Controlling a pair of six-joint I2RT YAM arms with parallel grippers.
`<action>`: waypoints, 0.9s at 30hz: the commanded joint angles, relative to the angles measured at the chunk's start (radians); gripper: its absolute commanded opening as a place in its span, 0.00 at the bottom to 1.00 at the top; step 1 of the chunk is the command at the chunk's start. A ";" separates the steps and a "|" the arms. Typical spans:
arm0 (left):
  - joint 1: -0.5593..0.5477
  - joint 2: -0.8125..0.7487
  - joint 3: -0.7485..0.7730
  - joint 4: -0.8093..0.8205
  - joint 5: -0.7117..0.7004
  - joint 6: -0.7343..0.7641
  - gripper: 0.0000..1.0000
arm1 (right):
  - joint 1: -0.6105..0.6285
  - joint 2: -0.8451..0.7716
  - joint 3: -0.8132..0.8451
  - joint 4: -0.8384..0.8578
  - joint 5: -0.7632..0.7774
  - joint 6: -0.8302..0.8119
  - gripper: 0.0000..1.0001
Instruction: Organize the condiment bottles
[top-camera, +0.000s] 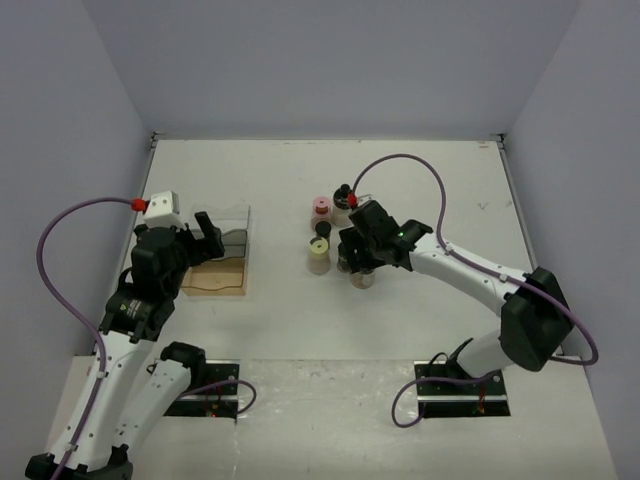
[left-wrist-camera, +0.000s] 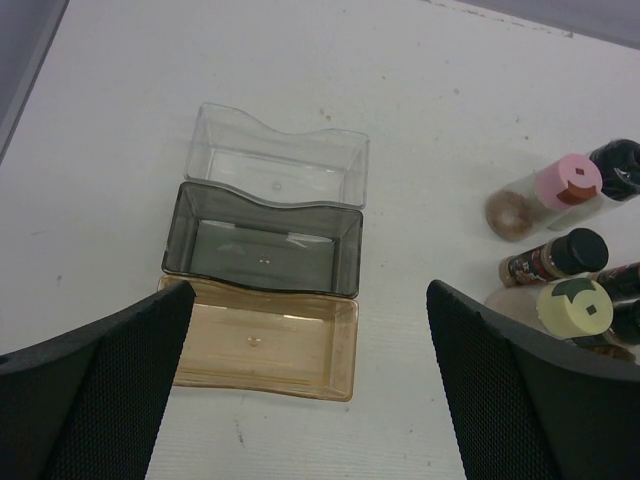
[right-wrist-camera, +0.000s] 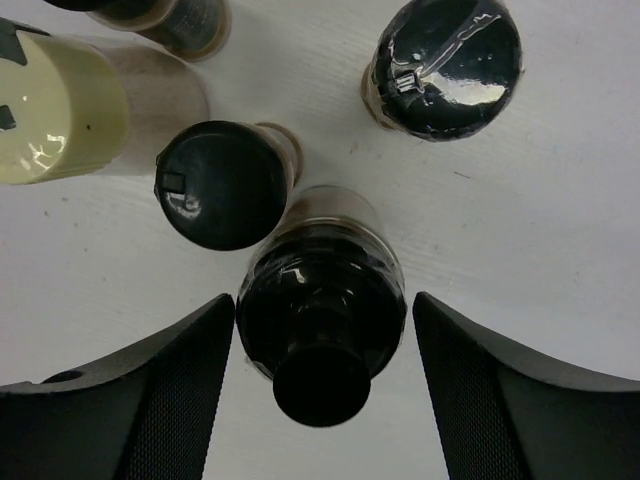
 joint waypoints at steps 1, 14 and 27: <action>0.009 -0.005 -0.001 0.036 0.010 0.002 1.00 | 0.004 0.030 0.001 0.068 -0.016 -0.024 0.73; 0.009 0.008 -0.001 0.037 0.018 0.005 1.00 | 0.069 -0.118 0.107 -0.202 0.033 0.028 0.00; 0.119 -0.084 0.032 -0.045 -0.226 -0.084 1.00 | 0.106 -0.014 0.556 -0.116 -0.344 -0.067 0.00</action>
